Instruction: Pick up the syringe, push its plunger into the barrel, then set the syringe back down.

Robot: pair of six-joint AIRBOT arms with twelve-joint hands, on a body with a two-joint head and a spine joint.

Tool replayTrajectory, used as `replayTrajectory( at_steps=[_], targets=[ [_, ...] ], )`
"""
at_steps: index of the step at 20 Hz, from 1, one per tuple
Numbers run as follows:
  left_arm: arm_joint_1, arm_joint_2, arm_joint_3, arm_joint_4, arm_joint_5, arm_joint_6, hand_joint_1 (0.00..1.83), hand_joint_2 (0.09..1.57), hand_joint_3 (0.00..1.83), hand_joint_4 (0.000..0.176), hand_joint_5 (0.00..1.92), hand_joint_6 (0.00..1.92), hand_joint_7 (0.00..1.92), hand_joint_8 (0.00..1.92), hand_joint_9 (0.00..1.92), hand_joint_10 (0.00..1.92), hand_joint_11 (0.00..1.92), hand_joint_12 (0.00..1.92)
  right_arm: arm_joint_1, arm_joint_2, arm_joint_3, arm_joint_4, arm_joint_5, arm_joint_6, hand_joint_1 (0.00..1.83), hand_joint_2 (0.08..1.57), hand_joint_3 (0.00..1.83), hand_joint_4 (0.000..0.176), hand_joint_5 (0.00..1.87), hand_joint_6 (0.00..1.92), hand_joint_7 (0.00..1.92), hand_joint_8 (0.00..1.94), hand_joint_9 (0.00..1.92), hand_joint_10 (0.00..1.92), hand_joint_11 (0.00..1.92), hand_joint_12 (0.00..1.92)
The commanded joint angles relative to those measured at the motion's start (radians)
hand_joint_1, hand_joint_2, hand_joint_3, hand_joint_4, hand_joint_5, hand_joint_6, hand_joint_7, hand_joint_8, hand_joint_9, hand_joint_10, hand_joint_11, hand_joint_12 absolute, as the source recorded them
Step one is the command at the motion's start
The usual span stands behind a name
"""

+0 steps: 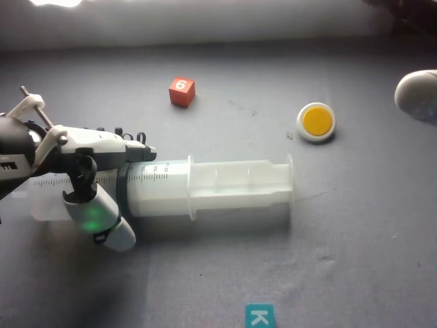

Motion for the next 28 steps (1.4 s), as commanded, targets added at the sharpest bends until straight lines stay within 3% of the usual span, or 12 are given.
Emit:
replayTrajectory(
  at_steps=[1,10,12,15,16,17,18,19,20,21,23,28],
  targets=[
    [-0.003,-0.009,0.008,0.009,-0.037,-0.002,1.09,0.91,0.00,0.000,0.00,0.00,0.00,0.00,0.01,0.00,0.00,0.39,0.007,0.001,-0.004,0.015,0.137,0.009,0.00,1.16,0.00,0.000,0.00,0.00,0.00,0.00,0.00,0.00,0.00,0.00],
    [0.025,-0.034,0.025,0.029,-0.042,-0.001,1.05,0.89,0.01,0.000,0.03,0.01,0.02,0.00,0.05,0.01,0.00,0.53,0.004,-0.003,-0.004,0.015,0.138,0.009,0.00,1.17,0.00,0.000,0.00,0.00,0.00,0.00,0.00,0.00,0.00,0.00],
    [0.029,-0.035,0.022,0.029,-0.042,-0.001,1.21,1.03,0.01,0.000,0.45,0.05,0.52,0.03,0.52,0.07,0.15,1.03,0.002,-0.004,-0.004,0.015,0.138,0.009,0.00,1.17,0.00,0.000,0.00,0.00,0.00,0.00,0.00,0.00,0.00,0.00],
    [0.034,-0.035,0.021,0.029,-0.045,-0.001,1.27,1.05,0.01,0.000,0.81,0.04,0.90,0.02,0.94,0.05,0.58,0.91,-0.001,-0.006,-0.004,0.015,0.138,0.008,0.00,1.17,0.00,0.000,0.00,0.00,0.00,0.00,0.00,0.00,0.00,0.00],
    [0.035,-0.036,0.023,0.029,-0.045,-0.001,1.25,1.10,0.00,0.000,0.83,0.97,1.10,0.56,1.07,0.03,0.65,0.94,-0.002,-0.006,-0.004,0.015,0.138,0.008,0.00,1.17,0.00,0.000,0.00,0.00,0.00,0.00,0.00,0.00,0.00,0.00],
    [0.035,-0.036,0.023,0.029,-0.044,-0.001,1.25,1.09,0.00,0.000,0.88,1.07,1.19,0.60,1.19,0.05,0.69,1.06,-0.002,-0.006,-0.004,0.015,0.138,0.008,0.00,1.16,0.00,0.000,0.00,0.00,0.00,0.00,0.00,0.00,0.00,0.00],
    [0.035,-0.037,0.024,0.029,-0.045,-0.001,1.26,1.04,0.00,0.000,1.03,0.83,1.29,0.52,1.36,0.11,0.83,1.24,-0.002,-0.006,-0.004,0.015,0.138,0.008,0.00,1.16,0.00,0.000,0.00,0.00,0.00,0.00,0.00,0.00,0.00,0.00],
    [0.035,-0.037,0.024,0.029,-0.045,-0.001,1.37,1.02,0.00,0.000,1.06,0.78,1.41,0.12,1.20,0.72,0.88,1.26,-0.002,-0.006,-0.004,0.015,0.138,0.008,0.00,1.16,0.00,0.000,0.00,0.00,0.00,0.00,0.00,0.00,0.00,0.00],
    [0.035,-0.036,0.025,0.029,-0.045,-0.001,1.39,1.02,0.00,0.000,1.05,0.82,1.42,0.05,1.17,0.84,0.91,1.20,-0.002,-0.006,-0.004,0.015,0.138,0.008,0.00,1.16,0.00,0.000,0.00,0.00,0.00,0.00,0.00,0.00,0.00,0.00],
    [0.034,-0.033,0.023,0.029,-0.048,-0.001,1.39,1.02,0.00,0.000,1.03,0.87,1.43,0.04,1.14,0.86,0.91,1.19,-0.002,-0.006,-0.004,0.015,0.138,0.008,0.00,1.16,0.00,0.000,0.00,0.00,0.00,0.00,0.00,0.00,0.00,0.00],
    [0.027,-0.021,0.017,0.029,-0.052,-0.001,1.28,1.06,0.00,0.000,0.99,0.94,1.24,0.59,1.11,0.76,0.89,1.25,-0.003,-0.007,-0.004,0.015,0.138,0.008,0.00,1.17,0.00,0.000,0.00,0.00,0.00,0.00,0.00,0.00,0.00,0.00],
    [-0.043,0.053,-0.041,-0.031,-0.088,-0.002,1.25,1.07,0.00,0.000,1.00,0.85,1.16,0.85,1.13,0.78,0.86,1.41,-0.008,-0.013,-0.004,0.017,0.138,0.008,0.00,1.16,0.00,0.000,0.00,0.00,0.00,0.00,0.00,0.00,0.00,0.00]
  ],
)
